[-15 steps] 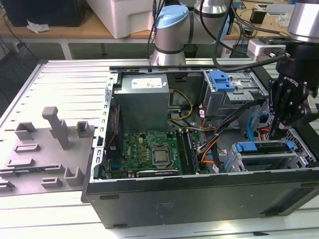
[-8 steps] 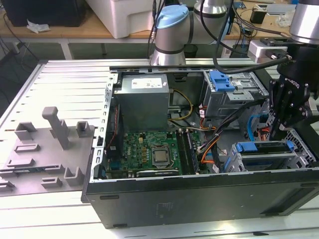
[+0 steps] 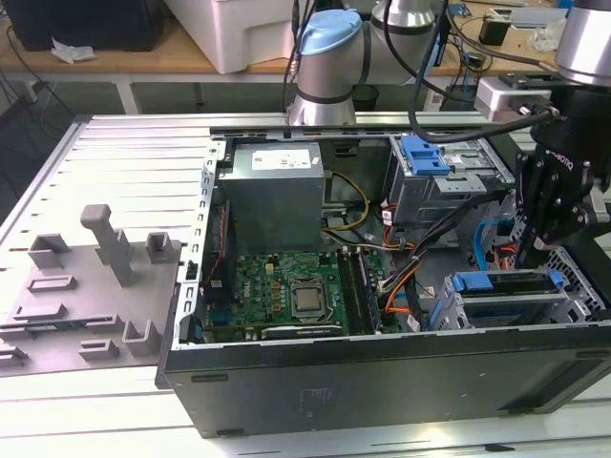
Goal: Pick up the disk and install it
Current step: 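Insert the first disk wire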
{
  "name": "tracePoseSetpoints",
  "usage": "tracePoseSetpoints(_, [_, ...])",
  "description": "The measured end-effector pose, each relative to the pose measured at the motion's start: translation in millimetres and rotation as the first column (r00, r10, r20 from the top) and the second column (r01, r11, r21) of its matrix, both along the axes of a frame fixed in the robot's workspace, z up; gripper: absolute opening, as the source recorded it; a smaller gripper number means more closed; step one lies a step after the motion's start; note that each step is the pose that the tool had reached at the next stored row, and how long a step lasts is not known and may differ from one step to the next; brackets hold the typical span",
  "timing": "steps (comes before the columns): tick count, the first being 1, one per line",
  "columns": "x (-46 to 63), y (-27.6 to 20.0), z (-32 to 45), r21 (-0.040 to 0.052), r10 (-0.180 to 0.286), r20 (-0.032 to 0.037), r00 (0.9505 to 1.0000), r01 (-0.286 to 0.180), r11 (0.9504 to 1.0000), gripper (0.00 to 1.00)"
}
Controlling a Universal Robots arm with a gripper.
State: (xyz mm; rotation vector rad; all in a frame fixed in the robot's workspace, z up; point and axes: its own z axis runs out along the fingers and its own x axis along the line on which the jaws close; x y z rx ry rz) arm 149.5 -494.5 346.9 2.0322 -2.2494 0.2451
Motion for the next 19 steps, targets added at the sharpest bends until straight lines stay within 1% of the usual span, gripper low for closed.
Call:
tracePoseSetpoints(3, [0.0,-1.2,0.0,0.0126,0.000,0.0000,1.0000,0.000,0.9999,0.16])
tracePoseSetpoints(5, [0.0,-2.8,0.0,0.0251,0.000,0.0000,1.0000,0.000,0.9997,0.16])
tracePoseSetpoints(6, [0.0,-3.5,0.0,0.0293,0.000,0.0000,1.0000,0.000,0.9996,0.16])
tracePoseSetpoints(9, [0.0,-6.1,0.0,0.0404,0.000,0.0000,1.0000,0.000,0.9992,0.16])
tracePoseSetpoints(13, [0.0,-9.9,0.0,0.0528,0.000,0.0000,1.0000,0.000,0.9986,0.16])
tracePoseSetpoints(15, [0.0,-12.4,0.0,0.0629,0.000,0.0000,1.0000,0.000,0.9980,0.16])
tracePoseSetpoints(18, [0.0,-14.6,0.0,0.0710,0.000,0.0000,1.0000,0.000,0.9975,0.16])
tracePoseSetpoints(19, [0.0,-16.0,0.0,0.0758,0.000,0.0000,1.0000,0.000,0.9971,0.16])
